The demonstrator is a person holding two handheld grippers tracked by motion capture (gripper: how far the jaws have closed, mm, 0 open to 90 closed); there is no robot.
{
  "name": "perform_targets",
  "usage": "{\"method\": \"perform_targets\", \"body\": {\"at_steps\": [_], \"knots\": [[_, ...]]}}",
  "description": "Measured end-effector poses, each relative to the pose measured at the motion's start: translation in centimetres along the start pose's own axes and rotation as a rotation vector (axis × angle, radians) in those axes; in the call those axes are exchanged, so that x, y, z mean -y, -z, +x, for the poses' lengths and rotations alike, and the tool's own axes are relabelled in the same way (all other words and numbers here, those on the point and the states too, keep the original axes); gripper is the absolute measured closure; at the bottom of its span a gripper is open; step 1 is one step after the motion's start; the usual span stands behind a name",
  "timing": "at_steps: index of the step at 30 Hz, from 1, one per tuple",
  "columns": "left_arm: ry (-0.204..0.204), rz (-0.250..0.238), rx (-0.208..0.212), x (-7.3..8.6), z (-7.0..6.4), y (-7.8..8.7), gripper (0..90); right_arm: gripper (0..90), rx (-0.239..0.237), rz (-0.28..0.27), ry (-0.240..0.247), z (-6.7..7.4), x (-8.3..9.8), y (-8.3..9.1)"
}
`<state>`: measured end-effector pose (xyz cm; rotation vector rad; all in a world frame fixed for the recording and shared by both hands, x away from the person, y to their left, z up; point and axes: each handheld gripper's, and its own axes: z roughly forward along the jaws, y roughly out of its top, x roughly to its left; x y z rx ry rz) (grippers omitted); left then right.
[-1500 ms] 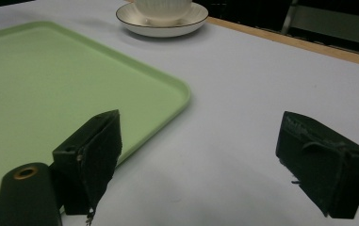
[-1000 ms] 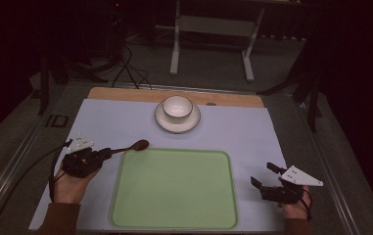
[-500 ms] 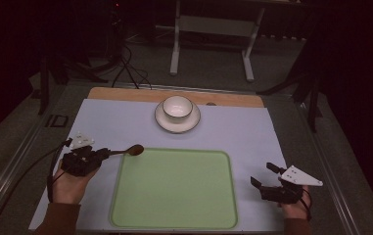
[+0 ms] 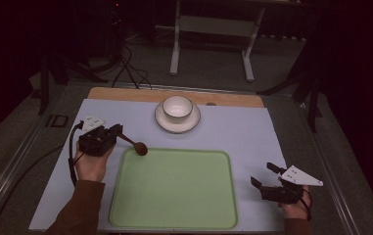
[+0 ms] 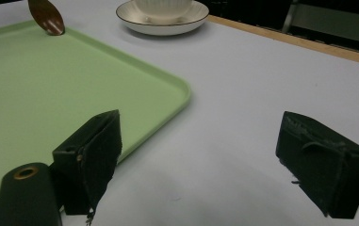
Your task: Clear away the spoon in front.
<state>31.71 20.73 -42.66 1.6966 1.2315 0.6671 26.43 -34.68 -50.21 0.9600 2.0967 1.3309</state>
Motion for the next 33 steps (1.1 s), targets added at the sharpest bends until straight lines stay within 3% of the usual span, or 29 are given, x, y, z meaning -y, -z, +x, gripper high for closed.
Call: {"method": "perform_targets", "body": {"at_steps": [5,11,15,22,28,33], "knots": [[0.030,-0.041,-0.017,-0.4,-0.1,-1.4,83.2,14.6,-0.001,-0.001,0.000,0.0,0.0,0.0],[0.048,-0.068,-0.068,-0.7,-0.2,-2.9,82.5,14.6,-0.001,-0.001,-0.001,0.0,0.0,0.0],[0.087,-0.074,-0.017,-1.1,-0.1,-3.4,83.5,14.6,-0.001,0.000,-0.001,0.0,0.0,0.0],[0.070,-0.060,0.060,-1.3,-0.3,-2.4,84.1,14.6,-0.001,0.000,-0.003,0.0,0.0,0.0],[0.048,-0.055,0.086,-1.5,-0.3,-0.7,84.0,14.6,-0.001,0.003,0.000,0.0,0.0,0.0],[0.020,-0.020,0.117,-1.6,-0.2,0.5,84.0,14.6,-0.003,0.005,-0.001,0.1,0.0,-0.1]]}}
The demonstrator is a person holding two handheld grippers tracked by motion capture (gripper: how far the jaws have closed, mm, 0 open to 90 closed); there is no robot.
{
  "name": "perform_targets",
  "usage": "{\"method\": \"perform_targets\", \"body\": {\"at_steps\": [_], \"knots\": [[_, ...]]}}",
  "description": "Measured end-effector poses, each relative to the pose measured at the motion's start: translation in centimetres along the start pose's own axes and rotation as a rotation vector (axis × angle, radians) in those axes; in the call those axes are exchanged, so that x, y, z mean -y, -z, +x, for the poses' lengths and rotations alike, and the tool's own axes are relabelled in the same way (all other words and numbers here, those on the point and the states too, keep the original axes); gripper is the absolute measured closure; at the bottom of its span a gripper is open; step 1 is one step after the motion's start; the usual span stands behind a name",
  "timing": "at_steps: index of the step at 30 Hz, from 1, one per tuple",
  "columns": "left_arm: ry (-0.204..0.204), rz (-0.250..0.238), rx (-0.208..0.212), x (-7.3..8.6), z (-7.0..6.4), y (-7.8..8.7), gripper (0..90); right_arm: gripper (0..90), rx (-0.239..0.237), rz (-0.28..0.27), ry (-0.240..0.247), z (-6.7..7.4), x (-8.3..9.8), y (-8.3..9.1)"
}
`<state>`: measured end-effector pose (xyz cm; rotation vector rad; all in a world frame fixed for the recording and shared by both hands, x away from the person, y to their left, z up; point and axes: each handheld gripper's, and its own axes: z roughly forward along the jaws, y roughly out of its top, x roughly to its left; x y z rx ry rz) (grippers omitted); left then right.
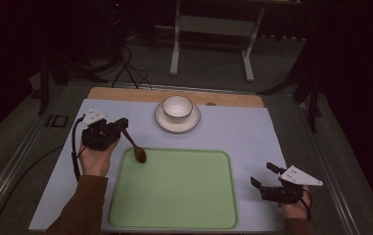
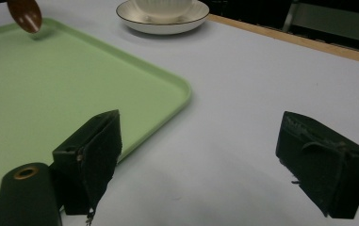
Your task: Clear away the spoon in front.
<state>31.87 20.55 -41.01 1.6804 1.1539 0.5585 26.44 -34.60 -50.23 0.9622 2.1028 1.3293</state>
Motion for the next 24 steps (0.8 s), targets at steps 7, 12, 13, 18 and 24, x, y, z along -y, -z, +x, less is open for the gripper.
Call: {"method": "perform_targets", "body": {"at_steps": [7,12,13,18,24], "knots": [[-0.059,0.089,0.079,0.1,-0.5,1.1,84.0,14.6,0.001,0.001,0.000,0.0,0.0,0.0],[-0.107,0.209,0.075,-0.1,-1.4,1.0,83.9,14.6,0.000,0.006,0.004,0.0,0.0,-0.1],[-0.119,0.220,0.069,-0.1,-1.6,0.7,83.8,14.6,-0.001,0.006,0.004,0.0,0.0,-0.1],[-0.157,0.254,0.018,0.2,-2.1,-1.1,82.3,14.6,0.000,0.007,0.004,0.0,0.0,-0.1],[-0.103,0.248,0.084,1.7,-1.3,-3.0,81.7,14.6,0.000,0.005,0.000,-0.1,0.0,0.0]]}}
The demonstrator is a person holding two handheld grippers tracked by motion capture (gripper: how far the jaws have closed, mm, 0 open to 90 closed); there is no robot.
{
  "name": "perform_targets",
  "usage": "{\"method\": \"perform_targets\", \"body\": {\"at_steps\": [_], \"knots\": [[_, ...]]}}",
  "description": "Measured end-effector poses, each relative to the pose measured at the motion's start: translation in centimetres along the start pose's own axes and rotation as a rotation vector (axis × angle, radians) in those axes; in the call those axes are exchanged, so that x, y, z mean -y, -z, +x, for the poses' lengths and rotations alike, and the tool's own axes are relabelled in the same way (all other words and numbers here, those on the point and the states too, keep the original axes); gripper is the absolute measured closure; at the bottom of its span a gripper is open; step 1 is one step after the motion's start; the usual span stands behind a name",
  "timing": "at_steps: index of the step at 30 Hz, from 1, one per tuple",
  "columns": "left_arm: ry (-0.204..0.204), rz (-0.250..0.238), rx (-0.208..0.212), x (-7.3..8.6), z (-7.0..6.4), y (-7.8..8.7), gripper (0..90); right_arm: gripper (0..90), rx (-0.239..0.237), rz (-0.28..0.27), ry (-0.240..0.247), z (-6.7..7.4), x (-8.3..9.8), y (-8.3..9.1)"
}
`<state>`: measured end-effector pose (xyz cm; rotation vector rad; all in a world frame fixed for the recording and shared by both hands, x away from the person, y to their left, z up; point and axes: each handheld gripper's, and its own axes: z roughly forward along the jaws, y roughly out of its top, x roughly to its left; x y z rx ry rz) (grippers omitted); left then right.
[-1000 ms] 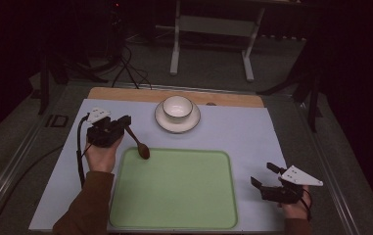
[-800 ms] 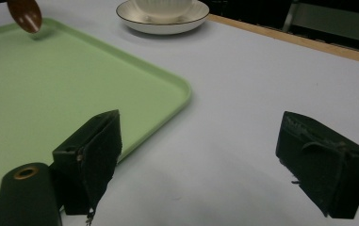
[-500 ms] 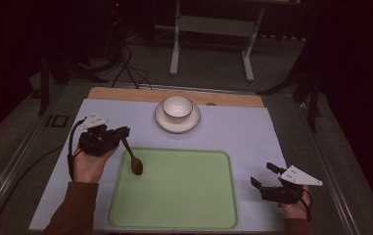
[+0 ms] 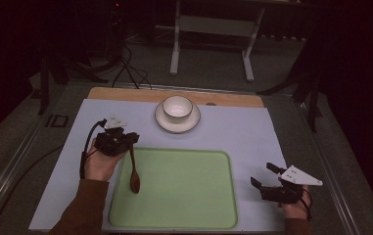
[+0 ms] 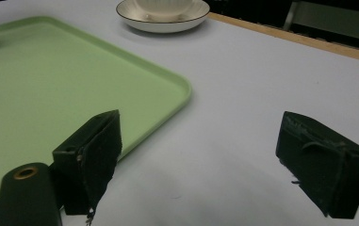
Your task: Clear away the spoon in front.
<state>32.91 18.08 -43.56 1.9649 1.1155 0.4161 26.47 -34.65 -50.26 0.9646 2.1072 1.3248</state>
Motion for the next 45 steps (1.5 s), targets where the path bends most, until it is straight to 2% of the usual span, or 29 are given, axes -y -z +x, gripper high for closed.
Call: {"method": "perform_targets", "body": {"at_steps": [3,7,10,16,30,41,42,45], "knots": [[0.023,-0.017,0.042,1.2,0.4,-0.8,81.0,14.6,-0.001,0.001,0.001,0.0,0.0,0.0],[0.037,-0.011,0.083,2.7,0.8,-1.7,79.7,14.6,-0.001,0.003,0.004,0.1,0.0,-0.1],[0.020,0.001,0.092,3.4,0.8,-2.1,78.9,14.6,-0.001,0.004,0.004,0.1,0.0,-0.1],[0.014,-0.001,0.115,4.4,1.1,-2.5,78.4,14.5,-0.002,0.002,0.004,0.1,0.0,0.0],[0.039,0.019,0.139,5.9,2.2,-4.1,77.2,14.6,-0.005,0.006,0.009,0.0,0.0,-0.1],[0.022,0.038,0.127,6.2,2.4,-5.1,77.2,14.6,-0.004,0.006,0.009,0.0,0.0,-0.1],[0.004,0.042,0.121,6.3,2.3,-5.3,77.2,14.6,-0.005,0.006,0.010,0.0,0.0,-0.1],[0.003,0.043,0.113,6.5,2.3,-5.5,77.1,14.6,-0.009,0.010,0.013,0.1,0.0,-0.2]]}}
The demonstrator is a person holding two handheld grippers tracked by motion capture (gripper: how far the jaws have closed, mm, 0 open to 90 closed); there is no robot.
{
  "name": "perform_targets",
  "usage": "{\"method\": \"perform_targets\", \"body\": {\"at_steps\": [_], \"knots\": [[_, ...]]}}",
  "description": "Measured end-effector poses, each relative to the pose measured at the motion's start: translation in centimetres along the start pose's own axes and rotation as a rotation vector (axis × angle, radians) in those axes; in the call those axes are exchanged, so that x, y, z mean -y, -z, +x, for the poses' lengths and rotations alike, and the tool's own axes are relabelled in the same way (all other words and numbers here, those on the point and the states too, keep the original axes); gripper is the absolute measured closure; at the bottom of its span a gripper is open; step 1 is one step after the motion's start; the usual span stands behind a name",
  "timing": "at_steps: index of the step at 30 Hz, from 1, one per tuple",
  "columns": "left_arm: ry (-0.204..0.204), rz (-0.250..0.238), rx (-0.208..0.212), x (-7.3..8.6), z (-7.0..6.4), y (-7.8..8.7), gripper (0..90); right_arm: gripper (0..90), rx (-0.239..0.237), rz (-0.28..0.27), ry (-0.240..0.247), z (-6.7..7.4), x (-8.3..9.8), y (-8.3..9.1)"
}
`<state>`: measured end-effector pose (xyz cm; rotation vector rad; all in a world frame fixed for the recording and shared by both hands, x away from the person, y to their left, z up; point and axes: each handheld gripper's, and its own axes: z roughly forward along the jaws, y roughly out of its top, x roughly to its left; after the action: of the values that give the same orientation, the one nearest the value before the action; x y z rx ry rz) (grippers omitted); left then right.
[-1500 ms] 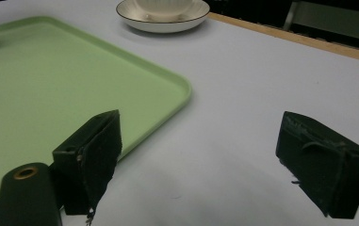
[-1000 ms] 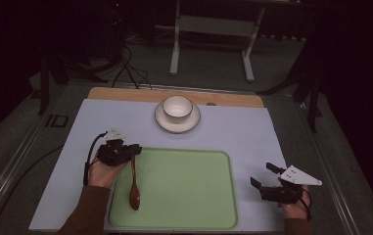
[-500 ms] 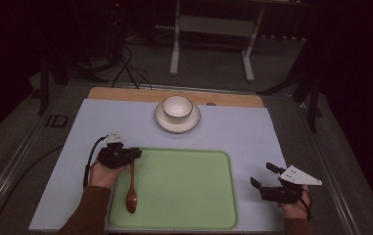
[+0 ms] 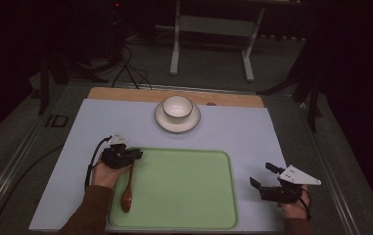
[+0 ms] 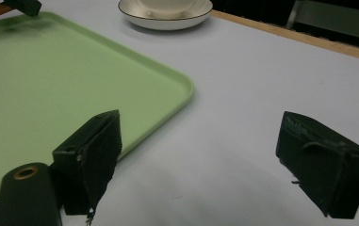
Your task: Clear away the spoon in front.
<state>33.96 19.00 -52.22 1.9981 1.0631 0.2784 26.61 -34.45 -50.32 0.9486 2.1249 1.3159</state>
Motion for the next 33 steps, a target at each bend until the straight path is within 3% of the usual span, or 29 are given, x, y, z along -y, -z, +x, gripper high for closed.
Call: {"method": "perform_targets", "body": {"at_steps": [9,22,33], "knots": [[0.005,0.004,-0.021,0.32,0.21,-0.19,74.8,14.6,-0.001,0.001,-0.001,0.00,0.00,0.00],[-0.003,0.037,-0.077,0.46,0.12,-0.60,58.9,14.6,-0.003,0.005,0.000,0.08,-0.04,0.00],[0.002,0.006,-0.127,0.22,-0.05,0.18,49.4,14.6,-0.003,0.002,0.002,0.04,-0.05,0.03]]}}
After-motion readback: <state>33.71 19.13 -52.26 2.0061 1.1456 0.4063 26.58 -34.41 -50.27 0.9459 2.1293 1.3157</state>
